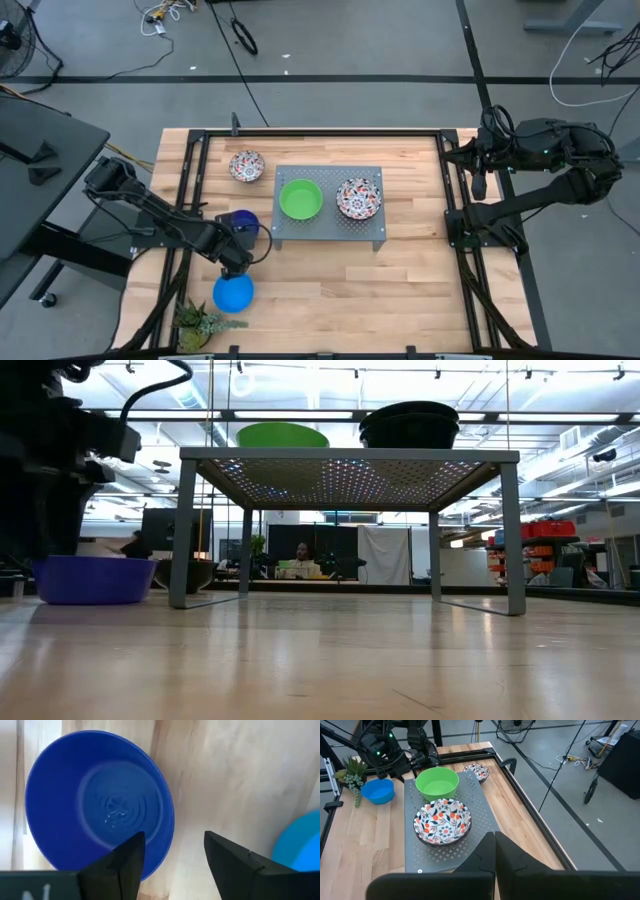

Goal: Pick & Place Mini bowls
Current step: Stack the blue bowl on top of the green bowl on the shelf

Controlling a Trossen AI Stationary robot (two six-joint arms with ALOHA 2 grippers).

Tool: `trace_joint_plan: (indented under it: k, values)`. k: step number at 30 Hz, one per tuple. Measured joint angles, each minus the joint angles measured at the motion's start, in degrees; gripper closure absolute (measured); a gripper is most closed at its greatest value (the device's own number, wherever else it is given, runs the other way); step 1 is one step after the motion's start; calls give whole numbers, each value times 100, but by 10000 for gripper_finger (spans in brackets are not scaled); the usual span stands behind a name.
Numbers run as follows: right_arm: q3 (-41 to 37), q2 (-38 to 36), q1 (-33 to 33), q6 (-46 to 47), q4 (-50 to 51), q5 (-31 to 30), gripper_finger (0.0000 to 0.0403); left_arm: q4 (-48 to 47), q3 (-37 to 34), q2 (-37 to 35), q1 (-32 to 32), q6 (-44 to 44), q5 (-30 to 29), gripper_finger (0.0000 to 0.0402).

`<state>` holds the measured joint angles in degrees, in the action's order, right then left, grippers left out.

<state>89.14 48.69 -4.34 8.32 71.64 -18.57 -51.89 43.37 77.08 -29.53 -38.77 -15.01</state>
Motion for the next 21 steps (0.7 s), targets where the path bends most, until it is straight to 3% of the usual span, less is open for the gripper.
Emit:
trace_joint_plan:
  k: [21]
  values:
    - [-2,0,0,2,1,0,403,169,-189,0,216,81,131,206]
